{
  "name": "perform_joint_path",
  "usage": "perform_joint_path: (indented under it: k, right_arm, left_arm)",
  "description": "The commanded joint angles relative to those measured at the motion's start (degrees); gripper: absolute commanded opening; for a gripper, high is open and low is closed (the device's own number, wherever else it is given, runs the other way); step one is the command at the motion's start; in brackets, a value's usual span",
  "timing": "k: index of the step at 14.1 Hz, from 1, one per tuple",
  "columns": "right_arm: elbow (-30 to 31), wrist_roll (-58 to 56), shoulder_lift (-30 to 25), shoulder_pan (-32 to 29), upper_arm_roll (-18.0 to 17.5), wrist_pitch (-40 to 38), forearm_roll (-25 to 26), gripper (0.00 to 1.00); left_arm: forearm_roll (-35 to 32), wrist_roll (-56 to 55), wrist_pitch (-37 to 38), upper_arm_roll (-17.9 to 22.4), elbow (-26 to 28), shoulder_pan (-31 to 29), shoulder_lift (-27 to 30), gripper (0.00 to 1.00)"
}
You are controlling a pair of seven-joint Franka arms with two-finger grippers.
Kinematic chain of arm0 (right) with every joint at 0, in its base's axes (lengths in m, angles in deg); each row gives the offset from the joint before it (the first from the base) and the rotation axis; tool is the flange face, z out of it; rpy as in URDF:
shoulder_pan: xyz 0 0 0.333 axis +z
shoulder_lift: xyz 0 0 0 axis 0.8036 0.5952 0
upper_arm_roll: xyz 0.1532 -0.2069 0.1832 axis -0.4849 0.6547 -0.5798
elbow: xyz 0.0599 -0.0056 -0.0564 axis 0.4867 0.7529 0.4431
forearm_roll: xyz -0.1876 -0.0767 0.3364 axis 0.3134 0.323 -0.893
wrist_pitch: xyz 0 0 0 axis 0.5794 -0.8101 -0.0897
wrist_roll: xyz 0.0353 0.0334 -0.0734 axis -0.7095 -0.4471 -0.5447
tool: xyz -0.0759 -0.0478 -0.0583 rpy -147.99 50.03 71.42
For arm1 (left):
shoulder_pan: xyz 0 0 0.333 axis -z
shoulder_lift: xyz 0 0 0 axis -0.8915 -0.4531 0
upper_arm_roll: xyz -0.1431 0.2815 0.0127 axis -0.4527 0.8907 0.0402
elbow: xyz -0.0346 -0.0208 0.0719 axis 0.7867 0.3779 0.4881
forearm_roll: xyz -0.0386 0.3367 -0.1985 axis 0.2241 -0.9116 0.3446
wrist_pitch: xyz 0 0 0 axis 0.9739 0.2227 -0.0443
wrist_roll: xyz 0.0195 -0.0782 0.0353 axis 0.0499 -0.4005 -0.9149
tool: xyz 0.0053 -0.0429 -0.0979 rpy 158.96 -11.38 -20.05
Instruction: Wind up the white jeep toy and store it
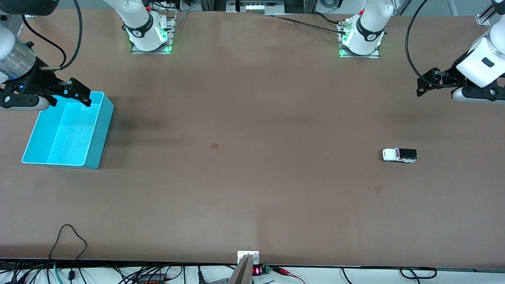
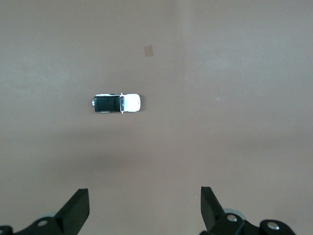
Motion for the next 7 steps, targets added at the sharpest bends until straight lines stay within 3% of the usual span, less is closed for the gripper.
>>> perform_joint_path:
  k: [1,7]
  right_arm:
    - [0.01,0.25,-0.39,0.29,-0.08,-0.14,0.69,1.0]
    - [0.01,0.16,-0.39,0.29,-0.08,-0.14,0.69,1.0]
  left_arm:
    - [0.48,1.11,1.47,0.1,-1.86,0.05,-0.87,1.0]
    - [0.48,0.59,2.78,0.36,-1.86,0.05,-1.31,1.0]
